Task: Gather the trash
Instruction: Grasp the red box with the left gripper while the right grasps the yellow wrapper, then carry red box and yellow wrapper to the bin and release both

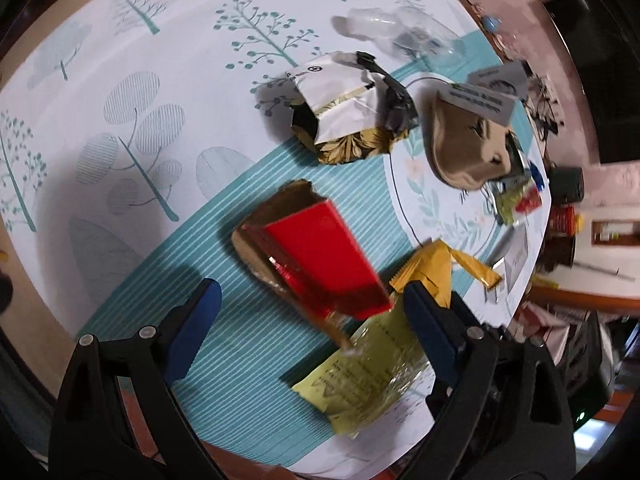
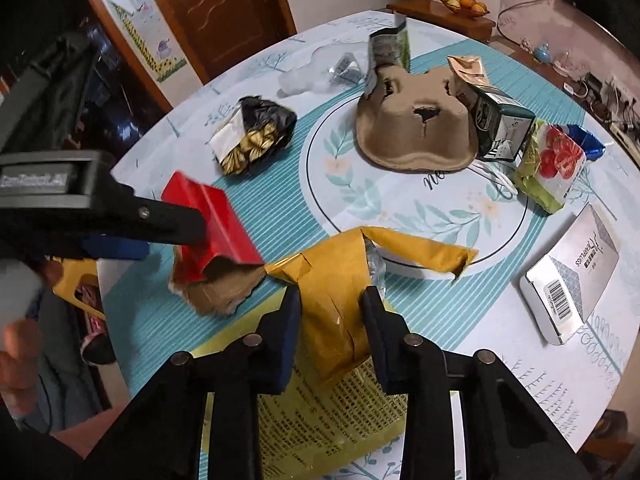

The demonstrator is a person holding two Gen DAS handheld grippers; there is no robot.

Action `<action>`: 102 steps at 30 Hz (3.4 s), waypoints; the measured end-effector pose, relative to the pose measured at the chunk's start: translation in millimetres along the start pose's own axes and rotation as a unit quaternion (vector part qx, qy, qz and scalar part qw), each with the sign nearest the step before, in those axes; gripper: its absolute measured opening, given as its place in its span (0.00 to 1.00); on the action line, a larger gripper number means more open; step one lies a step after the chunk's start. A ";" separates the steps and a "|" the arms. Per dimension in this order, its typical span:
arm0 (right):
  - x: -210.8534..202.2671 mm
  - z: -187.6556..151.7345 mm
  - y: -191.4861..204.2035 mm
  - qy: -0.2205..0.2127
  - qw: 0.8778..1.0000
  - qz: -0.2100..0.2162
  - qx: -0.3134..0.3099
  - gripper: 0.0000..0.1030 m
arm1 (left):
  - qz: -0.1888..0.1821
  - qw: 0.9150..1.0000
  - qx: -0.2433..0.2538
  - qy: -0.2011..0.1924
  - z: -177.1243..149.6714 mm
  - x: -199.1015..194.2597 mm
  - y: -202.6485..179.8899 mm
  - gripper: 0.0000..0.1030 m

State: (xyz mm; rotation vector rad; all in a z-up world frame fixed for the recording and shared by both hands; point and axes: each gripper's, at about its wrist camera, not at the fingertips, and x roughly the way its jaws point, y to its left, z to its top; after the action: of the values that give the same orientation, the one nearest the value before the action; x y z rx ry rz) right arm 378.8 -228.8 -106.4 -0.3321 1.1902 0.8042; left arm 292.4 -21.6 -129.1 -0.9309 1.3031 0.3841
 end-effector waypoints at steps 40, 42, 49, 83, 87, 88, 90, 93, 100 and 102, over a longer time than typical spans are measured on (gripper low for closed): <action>-49.5 -2.9 42.2 -0.047 0.996 -0.035 0.062 0.19 | 0.014 0.995 0.100 0.004 -11.1 -33.4 11.6 0.36; -58.6 -4.6 53.5 -0.053 0.995 -0.039 0.069 0.19 | 0.020 0.991 0.130 -0.001 -16.6 -45.0 15.6 0.36; -84.7 -21.7 105.9 -0.074 0.988 -0.043 0.125 0.19 | 0.029 0.968 0.249 -0.013 -37.5 -92.2 41.6 0.37; 106.3 -311.3 311.5 -0.040 0.875 -0.057 0.479 0.20 | 0.039 0.831 0.552 0.057 -166.6 9.7 263.7 0.38; 166.5 -338.8 302.4 -0.030 0.869 -0.049 0.491 0.20 | 0.049 0.828 0.556 0.043 -168.1 63.7 278.4 0.39; 180.1 -344.7 300.0 -0.030 0.868 -0.047 0.493 0.21 | 0.053 0.828 0.557 0.041 -168.1 77.0 282.0 0.39; 209.0 -355.8 293.8 -0.032 0.866 -0.042 0.498 0.26 | 0.060 0.829 0.555 0.038 -167.6 104.6 289.8 0.45; 249.5 -367.5 282.8 -0.026 0.858 -0.038 0.512 0.36 | 0.070 0.835 0.546 0.030 -163.5 140.7 302.8 0.51; 299.9 -392.9 264.0 -0.020 0.842 -0.040 0.537 0.78 | 0.072 0.850 0.522 0.016 -141.6 180.6 323.8 0.83; 301.5 -392.9 261.1 -0.019 0.849 -0.040 0.527 0.78 | 0.077 0.847 0.525 0.010 -137.2 182.1 321.5 0.83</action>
State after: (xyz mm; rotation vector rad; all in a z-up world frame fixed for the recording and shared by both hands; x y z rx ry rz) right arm -35.1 -180.1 -480.3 0.5426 1.3932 -0.0035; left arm 22.8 20.7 -413.6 0.1050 1.3436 -0.2431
